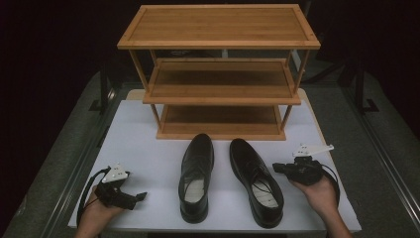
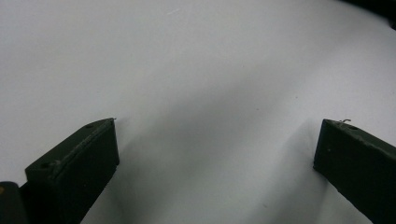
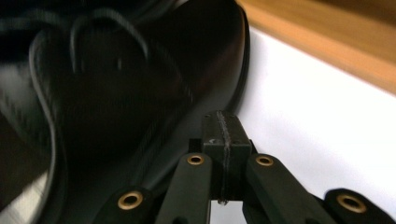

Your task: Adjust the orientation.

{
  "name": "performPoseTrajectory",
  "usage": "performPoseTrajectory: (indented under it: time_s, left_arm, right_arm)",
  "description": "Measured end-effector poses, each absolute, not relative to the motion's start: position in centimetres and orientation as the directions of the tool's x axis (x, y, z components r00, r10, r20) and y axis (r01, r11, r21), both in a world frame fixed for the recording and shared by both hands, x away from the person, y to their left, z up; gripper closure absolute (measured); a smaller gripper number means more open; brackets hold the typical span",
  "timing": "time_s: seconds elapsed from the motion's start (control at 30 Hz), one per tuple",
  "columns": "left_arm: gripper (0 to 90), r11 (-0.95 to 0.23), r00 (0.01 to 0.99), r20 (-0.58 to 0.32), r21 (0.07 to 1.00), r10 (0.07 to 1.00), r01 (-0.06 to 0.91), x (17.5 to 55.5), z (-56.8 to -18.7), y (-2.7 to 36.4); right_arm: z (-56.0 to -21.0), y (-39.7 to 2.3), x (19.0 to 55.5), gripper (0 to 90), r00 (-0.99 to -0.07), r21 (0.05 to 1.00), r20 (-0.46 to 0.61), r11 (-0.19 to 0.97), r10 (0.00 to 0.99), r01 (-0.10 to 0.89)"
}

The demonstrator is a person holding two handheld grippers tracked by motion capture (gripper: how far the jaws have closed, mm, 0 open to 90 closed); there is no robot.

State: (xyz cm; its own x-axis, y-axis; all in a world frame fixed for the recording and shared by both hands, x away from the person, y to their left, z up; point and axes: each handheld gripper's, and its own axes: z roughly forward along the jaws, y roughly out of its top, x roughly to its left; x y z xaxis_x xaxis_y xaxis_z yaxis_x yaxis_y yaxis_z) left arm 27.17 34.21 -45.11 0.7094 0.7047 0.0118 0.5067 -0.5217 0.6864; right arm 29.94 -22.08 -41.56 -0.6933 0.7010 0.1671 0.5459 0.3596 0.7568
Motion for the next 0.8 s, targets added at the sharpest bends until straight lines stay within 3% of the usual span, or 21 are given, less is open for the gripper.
performPoseTrajectory:
  time_s: [0.57, 0.8]
  left_arm:
    - [0.0, -0.519, 0.708, 0.011, 0.688, 0.706, 0.507, 27.2, -45.1, 34.2]
    - [0.0, -0.519, 0.708, 0.010, 0.688, 0.706, 0.507, 27.2, -45.1, 34.2]
  right_arm:
    - [-36.6, -20.4, 27.4, 74.4, -0.769, 0.829, 0.193, 0.318, 0.609, 0.460]
    - [-36.8, -19.4, 27.3, 70.4, -0.784, 0.821, 0.198, 0.338, 0.588, 0.461]
